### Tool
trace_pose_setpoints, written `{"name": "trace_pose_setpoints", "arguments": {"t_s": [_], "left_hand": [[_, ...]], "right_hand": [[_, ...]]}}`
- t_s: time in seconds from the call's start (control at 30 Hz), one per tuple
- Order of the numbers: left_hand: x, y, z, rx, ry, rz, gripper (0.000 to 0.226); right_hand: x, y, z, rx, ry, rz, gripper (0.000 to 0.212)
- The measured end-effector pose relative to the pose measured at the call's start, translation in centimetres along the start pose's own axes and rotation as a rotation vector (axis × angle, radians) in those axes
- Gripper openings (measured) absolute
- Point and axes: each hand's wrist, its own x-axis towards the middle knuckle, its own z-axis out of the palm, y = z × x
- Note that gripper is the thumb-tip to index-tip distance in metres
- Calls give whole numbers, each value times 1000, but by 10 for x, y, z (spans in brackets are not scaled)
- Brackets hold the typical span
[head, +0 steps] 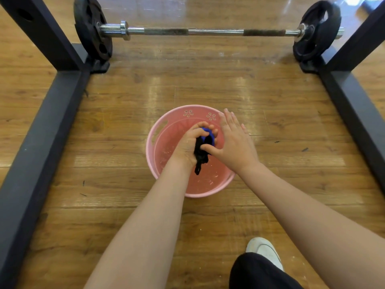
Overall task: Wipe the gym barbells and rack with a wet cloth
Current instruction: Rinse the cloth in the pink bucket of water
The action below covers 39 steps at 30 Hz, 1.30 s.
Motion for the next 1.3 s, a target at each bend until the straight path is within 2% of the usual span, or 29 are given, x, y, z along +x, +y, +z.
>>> {"name": "trace_pose_setpoints", "arguments": {"t_s": [0.1,0.17,0.33,0.53,0.67,0.77,0.87,0.97,1.03,1.07,1.13,1.23,1.3], "left_hand": [[2,8,-7,-167,130,39,28],[-1,13,-10,-200,169,34,18],[-7,12,-5,-223,185,104,7],[-7,2,2,-290,206,132,7],[-5,-5,6,-332,165,104,7],[-6,-4,3,-286,141,44,8],[-8,-2,2,-210,52,-43,17],[-18,0,6,37,-9,-63,10],[-17,-3,7,167,27,-65,16],[-15,-4,6,153,63,-56,20],[-10,-2,4,-44,109,-34,26],[-5,4,-5,-329,107,-28,26],[-5,6,-8,-409,83,-40,25]], "right_hand": [[-2,1,2,3,4,-12,100],[-2,1,2,5,11,-15,99],[-3,0,2,31,5,-23,100],[-3,1,0,-44,-50,-107,111],[-3,3,-2,-44,-68,-110,106],[-1,2,-1,-54,-68,-106,104],[0,3,-1,-55,-54,-83,102],[0,2,0,-51,-49,-73,101],[0,2,0,-50,-46,-75,102],[0,2,1,-48,-44,-75,102],[0,2,1,-39,-39,-74,103],[-1,1,0,-22,-15,-76,99],[-2,1,0,-6,6,-74,97]]}}
